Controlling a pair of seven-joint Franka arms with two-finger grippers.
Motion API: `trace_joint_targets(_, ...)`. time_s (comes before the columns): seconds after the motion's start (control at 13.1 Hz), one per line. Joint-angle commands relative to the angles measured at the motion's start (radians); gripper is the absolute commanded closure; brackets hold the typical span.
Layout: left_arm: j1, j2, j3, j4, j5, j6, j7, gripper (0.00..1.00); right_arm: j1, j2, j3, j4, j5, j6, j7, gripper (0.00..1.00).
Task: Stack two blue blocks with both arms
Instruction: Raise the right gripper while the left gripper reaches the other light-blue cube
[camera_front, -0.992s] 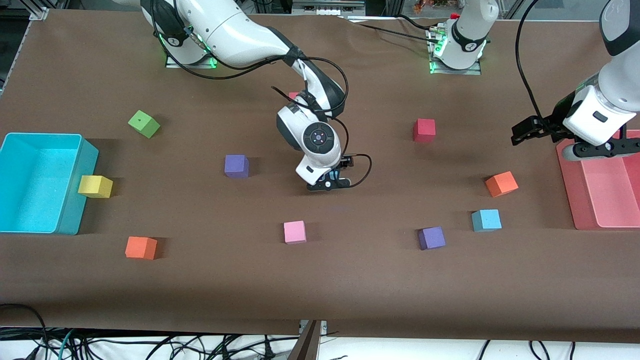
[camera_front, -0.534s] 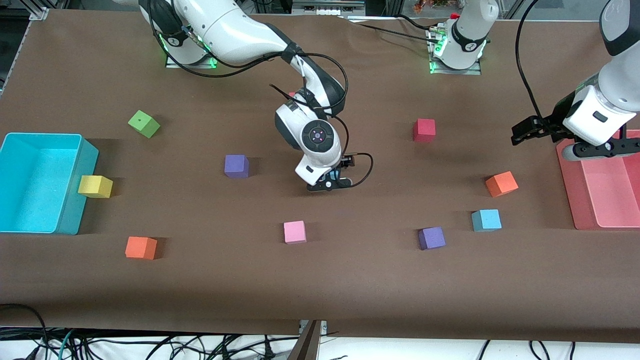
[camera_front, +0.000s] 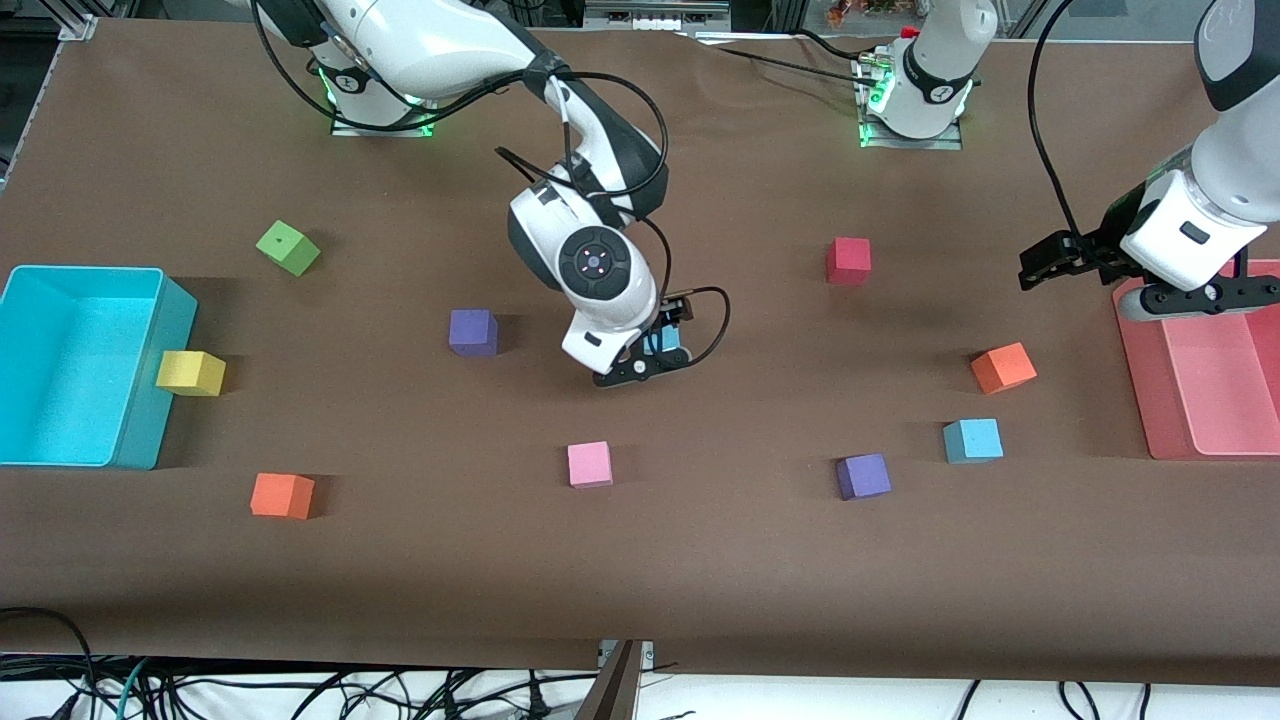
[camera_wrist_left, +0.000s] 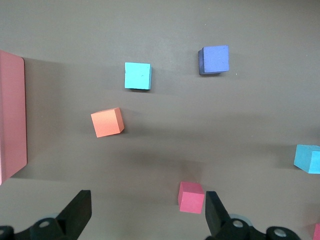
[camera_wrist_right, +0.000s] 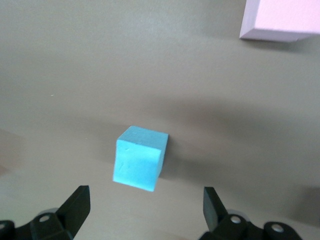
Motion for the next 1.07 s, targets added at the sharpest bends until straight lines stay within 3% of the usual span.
trace_joint_targets(0.0, 0.000, -0.009, 0.000, 0.004, 0.018, -0.013, 0.002, 0.00, -0.036, -0.035, 0.004, -0.068, 0.068, 0.045, -0.167, 0.00)
trace_joint_targets(0.23, 0.003, -0.004, 0.011, -0.005, 0.013, -0.004, 0.010, 0.00, -0.064, -0.073, 0.007, -0.189, 0.178, 0.192, -0.327, 0.00)
trace_joint_targets(0.46, 0.007, 0.014, 0.012, -0.045, 0.016, 0.034, 0.010, 0.00, -0.073, -0.197, 0.008, -0.472, 0.279, 0.446, -0.628, 0.00)
trace_joint_targets(0.76, 0.012, 0.093, 0.015, -0.068, 0.025, 0.076, 0.008, 0.00, -0.105, -0.316, 0.013, -0.671, 0.526, 0.551, -1.075, 0.00)
trace_joint_targets(0.99, -0.003, 0.120, 0.014, -0.071, 0.025, 0.093, 0.008, 0.00, -0.137, -0.369, 0.013, -0.783, 0.809, 0.550, -1.521, 0.00)
